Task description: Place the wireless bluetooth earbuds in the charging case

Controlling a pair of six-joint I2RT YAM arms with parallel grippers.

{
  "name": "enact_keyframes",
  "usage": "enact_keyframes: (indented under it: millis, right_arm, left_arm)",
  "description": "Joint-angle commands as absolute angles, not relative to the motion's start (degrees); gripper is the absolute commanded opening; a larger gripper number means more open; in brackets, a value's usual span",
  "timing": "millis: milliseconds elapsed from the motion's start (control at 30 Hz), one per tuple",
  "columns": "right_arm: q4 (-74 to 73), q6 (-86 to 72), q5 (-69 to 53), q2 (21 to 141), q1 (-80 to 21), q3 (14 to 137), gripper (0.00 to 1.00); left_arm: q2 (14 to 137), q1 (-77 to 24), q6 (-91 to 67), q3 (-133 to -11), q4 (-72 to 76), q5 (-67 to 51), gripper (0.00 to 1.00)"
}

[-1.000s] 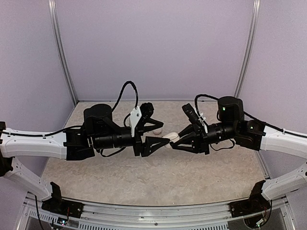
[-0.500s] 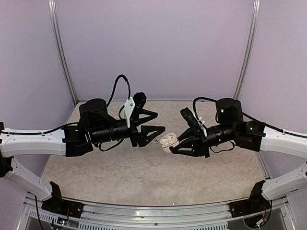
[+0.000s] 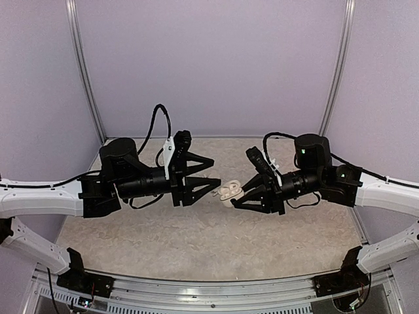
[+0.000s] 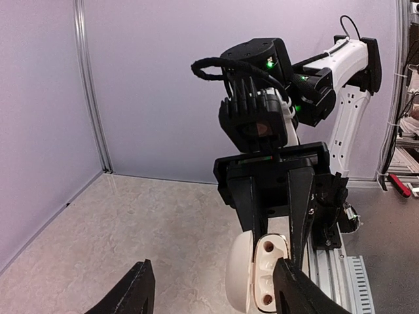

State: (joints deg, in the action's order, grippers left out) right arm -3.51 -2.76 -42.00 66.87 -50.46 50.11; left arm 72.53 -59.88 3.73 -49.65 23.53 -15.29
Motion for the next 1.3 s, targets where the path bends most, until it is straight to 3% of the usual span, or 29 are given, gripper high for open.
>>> enact_keyframes:
  millis: [0, 300, 700, 1000, 1267]
  right_arm:
    - [-3.38, -1.22, -42.66, 66.74, -51.05, 51.83, 0.00]
    - [-4.25, -0.61, -42.80, 66.56, -51.51, 52.21, 0.00]
    - [-3.75, 1.64, -43.11, 64.77, -51.87, 51.27, 0.00]
    - [-1.71, -2.85, -38.38, 64.58, -50.70, 48.90, 0.00]
    - [1.32, -6.06, -40.00, 63.09, -46.08, 46.01, 0.00]
  left_arm:
    - [75.32, -60.42, 4.08, -52.46, 22.80, -18.05, 0.61]
    - [78.57, -60.59, 2.58, -54.65, 22.74, -18.13, 0.51]
    - [79.59, -59.35, 1.65, -55.11, 20.96, -15.46, 0.46]
    - [75.27, -57.36, 1.84, -52.97, 22.95, -16.09, 0.62]
    - [73.97, -47.87, -5.02, -49.15, 25.11, -11.34, 0.66]
